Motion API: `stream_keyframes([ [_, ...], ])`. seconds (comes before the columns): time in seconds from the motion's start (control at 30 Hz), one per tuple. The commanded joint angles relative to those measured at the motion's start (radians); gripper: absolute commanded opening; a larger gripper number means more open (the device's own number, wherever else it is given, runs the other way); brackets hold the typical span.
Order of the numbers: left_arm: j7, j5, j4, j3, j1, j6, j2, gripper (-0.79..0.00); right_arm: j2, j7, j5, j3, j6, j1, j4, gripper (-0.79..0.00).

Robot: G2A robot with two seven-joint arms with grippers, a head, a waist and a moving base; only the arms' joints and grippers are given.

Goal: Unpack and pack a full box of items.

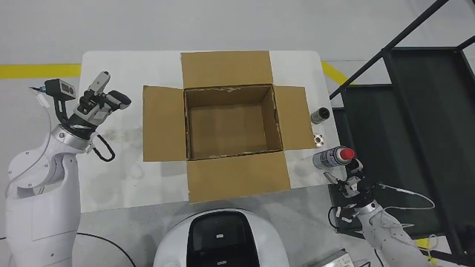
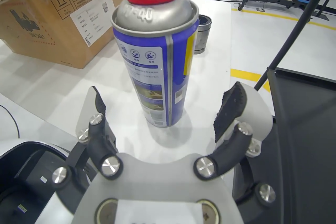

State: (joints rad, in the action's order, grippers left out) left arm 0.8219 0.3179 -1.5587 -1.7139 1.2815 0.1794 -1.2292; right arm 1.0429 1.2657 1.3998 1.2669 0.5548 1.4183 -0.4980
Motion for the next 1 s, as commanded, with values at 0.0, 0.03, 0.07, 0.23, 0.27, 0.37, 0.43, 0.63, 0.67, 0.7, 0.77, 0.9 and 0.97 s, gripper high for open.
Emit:
stream_keyframes([
  [0.0,0.0,0.0,0.0,0.0,0.0,0.0,0.0,0.0,-0.002,-0.007,-0.005,-0.004,0.007,-0.005,-0.002,0.0],
  [0.03,0.0,0.0,0.0,0.0,0.0,0.0,0.0,0.0,-0.001,-0.011,-0.008,-0.007,0.011,-0.008,-0.006,0.0],
  [0.07,0.0,0.0,0.0,0.0,0.0,0.0,0.0,0.0,-0.001,-0.015,-0.012,-0.01,0.014,-0.013,-0.007,0.0],
  [0.23,0.0,0.0,0.0,0.0,0.0,0.0,0.0,0.0,0.001,-0.039,-0.038,-0.015,0.039,-0.049,0.007,0.0],
  [0.27,0.0,0.0,0.0,0.0,0.0,0.0,0.0,0.0,0.002,-0.043,-0.041,-0.017,0.042,-0.055,0.011,0.0],
  [0.37,0.0,0.0,0.0,0.0,0.0,0.0,0.0,0.0,0.004,-0.055,-0.043,-0.024,0.054,-0.075,0.025,0.0],
  [0.43,0.0,0.0,0.0,0.0,0.0,0.0,0.0,0.0,0.006,-0.063,-0.046,-0.029,0.063,-0.088,0.037,0.0],
  [0.63,0.0,0.0,0.0,0.0,0.0,0.0,0.0,0.0,0.014,-0.085,-0.064,-0.043,0.084,-0.106,0.049,-0.514],
  [0.67,0.0,0.0,0.0,0.0,0.0,0.0,0.0,0.0,0.015,-0.085,-0.063,-0.047,0.084,-0.106,0.048,-0.785],
  [0.7,0.0,0.0,0.0,0.0,0.0,0.0,0.0,0.0,0.015,-0.084,-0.064,-0.049,0.083,-0.107,0.049,-0.785],
  [0.77,0.0,0.0,0.0,0.0,0.0,0.0,0.0,0.0,0.016,-0.082,-0.063,-0.054,0.082,-0.106,0.048,-0.785],
  [0.9,0.0,0.0,0.0,0.0,0.0,0.0,0.0,0.0,0.014,-0.075,-0.058,-0.064,0.074,-0.096,0.032,-0.785],
  [0.97,0.0,0.0,0.0,0.0,0.0,0.0,0.0,0.0,0.012,-0.073,-0.058,-0.068,0.073,-0.089,0.019,-0.785],
])
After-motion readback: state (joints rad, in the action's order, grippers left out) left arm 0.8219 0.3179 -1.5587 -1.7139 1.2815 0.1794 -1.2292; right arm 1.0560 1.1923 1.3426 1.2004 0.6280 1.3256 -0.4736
